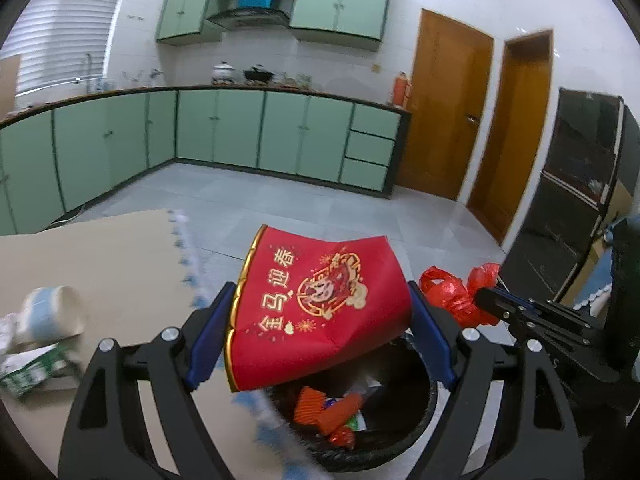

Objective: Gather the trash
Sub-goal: 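Carry both red bags over the black bin and open both tools, then move both open tools back over the table trash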

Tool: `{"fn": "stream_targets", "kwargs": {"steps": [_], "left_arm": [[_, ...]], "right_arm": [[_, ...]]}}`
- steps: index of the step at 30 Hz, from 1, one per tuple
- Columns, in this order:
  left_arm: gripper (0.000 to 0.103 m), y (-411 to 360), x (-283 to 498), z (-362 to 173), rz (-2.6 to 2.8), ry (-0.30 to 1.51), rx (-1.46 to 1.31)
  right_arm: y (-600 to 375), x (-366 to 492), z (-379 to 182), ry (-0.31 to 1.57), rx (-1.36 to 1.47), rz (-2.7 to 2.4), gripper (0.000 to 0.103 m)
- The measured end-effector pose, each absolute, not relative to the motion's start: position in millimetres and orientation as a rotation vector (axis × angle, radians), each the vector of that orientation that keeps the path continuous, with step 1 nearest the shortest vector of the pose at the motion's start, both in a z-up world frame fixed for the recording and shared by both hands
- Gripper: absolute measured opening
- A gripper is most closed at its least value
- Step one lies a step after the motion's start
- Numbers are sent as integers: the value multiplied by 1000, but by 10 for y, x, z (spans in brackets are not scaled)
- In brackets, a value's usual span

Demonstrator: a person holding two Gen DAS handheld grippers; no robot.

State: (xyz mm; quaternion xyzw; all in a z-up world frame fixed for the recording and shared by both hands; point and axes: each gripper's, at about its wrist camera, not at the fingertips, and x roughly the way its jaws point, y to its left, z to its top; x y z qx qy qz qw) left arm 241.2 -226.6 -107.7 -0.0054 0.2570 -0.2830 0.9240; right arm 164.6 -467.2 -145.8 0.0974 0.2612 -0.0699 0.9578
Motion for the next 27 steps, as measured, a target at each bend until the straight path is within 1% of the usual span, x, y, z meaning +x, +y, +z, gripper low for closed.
{"fn": "stream_targets", "kwargs": {"steps": [3,4,6,8,12,14,15,17,19,24,27], "left_arm": [[81,-2545,2507,-1196,-616,560,19],[81,-2609,2539,-1223,-626,571,24],[82,-2748,2608,-1290,-646,595,40],[82,-2814,2682,-1313,-659,613,46],[82,-2837,2696,-1332,-668,619,44],[83,-2775,2681,-1310,-668,613,35],[83,-2726,2682,-1303,-664,609,27],[85,-2671,2688,-1279,-662,606,6],[86,-2614,2679,-1256,-654,595,-7],[87,-2528,2659,-1190,-645,595,-24],[87,-2418,2629,-1108,-635,578,-34]], "right_arm": [[-4878,1728,-1585,557,228,-163,6],[-4965,1764,-1640,566,241,-171,10],[-5064,1792,-1737,590,251,-193,11],[-5187,1839,-1819,610,268,-216,18],[-5359,1809,-1886,619,298,-251,26],[-5385,1770,-1880,615,304,-258,35],[-5375,1735,-1867,611,307,-262,38],[-5367,1707,-1836,603,307,-266,52],[-5319,1655,-1789,587,300,-266,58],[-5208,1596,-1677,564,306,-251,60],[-5129,1540,-1632,552,299,-245,64]]}}
